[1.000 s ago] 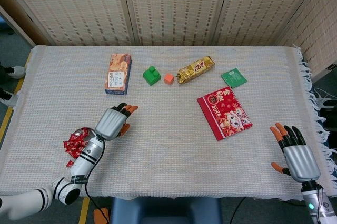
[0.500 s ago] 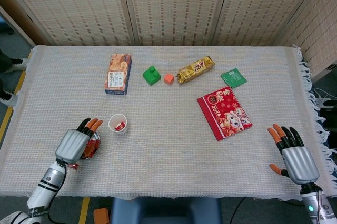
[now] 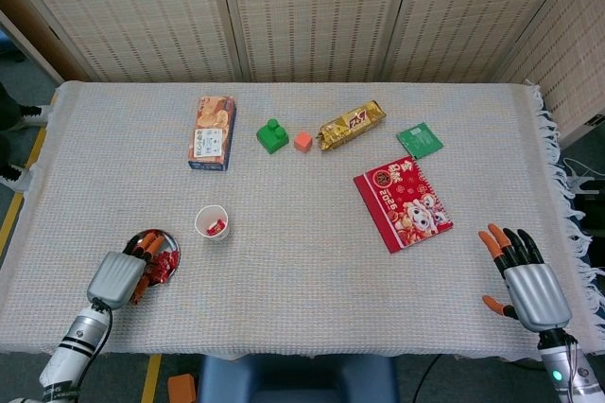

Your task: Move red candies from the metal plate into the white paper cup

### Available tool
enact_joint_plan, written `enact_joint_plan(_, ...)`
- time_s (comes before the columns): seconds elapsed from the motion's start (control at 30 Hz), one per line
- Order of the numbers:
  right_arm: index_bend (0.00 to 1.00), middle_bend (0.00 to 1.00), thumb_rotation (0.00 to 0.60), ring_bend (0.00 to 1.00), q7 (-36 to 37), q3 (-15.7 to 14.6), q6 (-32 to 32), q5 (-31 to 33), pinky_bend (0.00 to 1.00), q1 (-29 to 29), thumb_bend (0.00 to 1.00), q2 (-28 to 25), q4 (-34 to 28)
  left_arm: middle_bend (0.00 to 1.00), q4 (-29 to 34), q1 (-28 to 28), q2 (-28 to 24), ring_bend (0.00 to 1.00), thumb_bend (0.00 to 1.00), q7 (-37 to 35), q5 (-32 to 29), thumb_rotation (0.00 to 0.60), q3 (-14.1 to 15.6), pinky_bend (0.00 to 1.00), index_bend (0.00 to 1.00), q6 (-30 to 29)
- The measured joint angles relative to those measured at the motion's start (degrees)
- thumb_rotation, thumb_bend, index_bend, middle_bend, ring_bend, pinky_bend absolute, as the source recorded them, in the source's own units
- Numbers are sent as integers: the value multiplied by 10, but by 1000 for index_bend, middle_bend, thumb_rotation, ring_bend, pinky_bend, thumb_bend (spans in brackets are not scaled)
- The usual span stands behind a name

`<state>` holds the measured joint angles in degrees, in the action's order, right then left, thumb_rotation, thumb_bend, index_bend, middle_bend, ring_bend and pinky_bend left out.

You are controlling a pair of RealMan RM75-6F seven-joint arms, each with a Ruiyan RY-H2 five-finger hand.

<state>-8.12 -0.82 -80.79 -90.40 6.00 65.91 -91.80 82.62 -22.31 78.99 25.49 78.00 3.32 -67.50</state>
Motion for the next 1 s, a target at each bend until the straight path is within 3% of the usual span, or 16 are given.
enact_joint_plan(0.53, 0, 0, 600, 0, -7, -1, 1, 0, 0, 0, 39, 2, -2, 170, -21, 11, -3, 224, 367, 21, -42, 600, -4, 865, 177, 34)
enact_joint_plan(1.0, 0, 0, 600, 0, -8, -1, 3, 2, 0, 0, 39, 2, -2, 325, -59, 10, 24, 407, 363, -13, -20, 600, -9, 961, 372, 39)
